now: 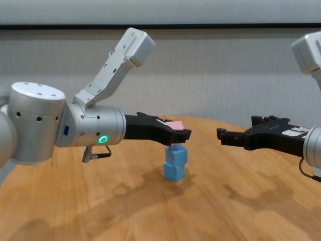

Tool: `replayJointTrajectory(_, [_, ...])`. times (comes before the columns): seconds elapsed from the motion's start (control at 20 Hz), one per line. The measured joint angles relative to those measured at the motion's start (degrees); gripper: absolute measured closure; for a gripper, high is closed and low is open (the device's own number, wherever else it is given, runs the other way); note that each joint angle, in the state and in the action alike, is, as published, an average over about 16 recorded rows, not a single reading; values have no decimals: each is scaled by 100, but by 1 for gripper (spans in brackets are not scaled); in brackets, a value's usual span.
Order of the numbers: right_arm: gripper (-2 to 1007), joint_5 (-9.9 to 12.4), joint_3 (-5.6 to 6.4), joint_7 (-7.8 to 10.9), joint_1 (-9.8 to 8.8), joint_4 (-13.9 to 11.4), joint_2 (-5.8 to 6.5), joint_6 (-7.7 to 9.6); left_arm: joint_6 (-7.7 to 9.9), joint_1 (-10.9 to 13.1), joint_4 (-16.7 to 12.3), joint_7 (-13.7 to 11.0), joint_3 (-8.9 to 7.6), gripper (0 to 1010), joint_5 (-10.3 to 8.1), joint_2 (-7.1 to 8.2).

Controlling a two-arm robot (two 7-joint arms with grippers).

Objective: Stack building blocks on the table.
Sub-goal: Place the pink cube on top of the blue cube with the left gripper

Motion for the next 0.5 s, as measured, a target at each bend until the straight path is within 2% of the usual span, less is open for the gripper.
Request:
replayJointTrajectory(0.3, [1, 0, 0, 0, 0, 0, 0, 0, 47, 107, -189, 16, -22, 454, 39, 57])
replayJointTrajectory(0.5, [1, 0, 0, 0, 0, 0, 0, 0, 57, 132, -216, 28, -17, 454, 68, 60])
